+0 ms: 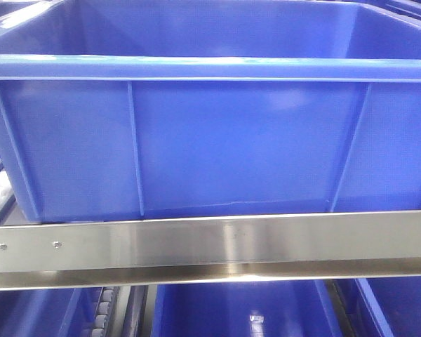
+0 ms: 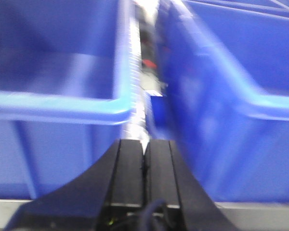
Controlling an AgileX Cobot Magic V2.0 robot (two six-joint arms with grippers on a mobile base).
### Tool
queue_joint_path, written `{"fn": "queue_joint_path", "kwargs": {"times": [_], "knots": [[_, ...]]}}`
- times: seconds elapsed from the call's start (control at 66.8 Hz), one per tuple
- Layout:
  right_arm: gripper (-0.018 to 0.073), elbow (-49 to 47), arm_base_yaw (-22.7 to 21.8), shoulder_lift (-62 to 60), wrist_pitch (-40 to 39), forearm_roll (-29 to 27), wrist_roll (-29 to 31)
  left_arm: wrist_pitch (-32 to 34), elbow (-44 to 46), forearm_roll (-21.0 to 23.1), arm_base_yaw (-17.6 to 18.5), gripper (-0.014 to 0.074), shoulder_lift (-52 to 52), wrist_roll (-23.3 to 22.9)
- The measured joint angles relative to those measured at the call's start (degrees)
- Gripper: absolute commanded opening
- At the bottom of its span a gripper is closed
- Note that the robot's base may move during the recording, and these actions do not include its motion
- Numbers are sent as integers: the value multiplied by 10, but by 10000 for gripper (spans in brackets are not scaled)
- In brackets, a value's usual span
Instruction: Grab silver tray and place in blue box
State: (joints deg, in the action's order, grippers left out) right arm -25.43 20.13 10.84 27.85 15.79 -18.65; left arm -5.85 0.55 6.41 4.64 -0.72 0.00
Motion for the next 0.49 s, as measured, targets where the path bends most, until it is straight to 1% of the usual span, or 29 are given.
{"fn": "queue_joint_path", "kwargs": {"times": [0.045, 0.18, 0.494], "knots": [[53, 0, 0, 0, 0, 0, 0, 31, -16, 1, -4, -105, 0, 0], [53, 0, 0, 0, 0, 0, 0, 59, -22, 1, -7, -105, 0, 0], [53, 0, 0, 0, 0, 0, 0, 62, -22, 1, -7, -105, 0, 0]]}}
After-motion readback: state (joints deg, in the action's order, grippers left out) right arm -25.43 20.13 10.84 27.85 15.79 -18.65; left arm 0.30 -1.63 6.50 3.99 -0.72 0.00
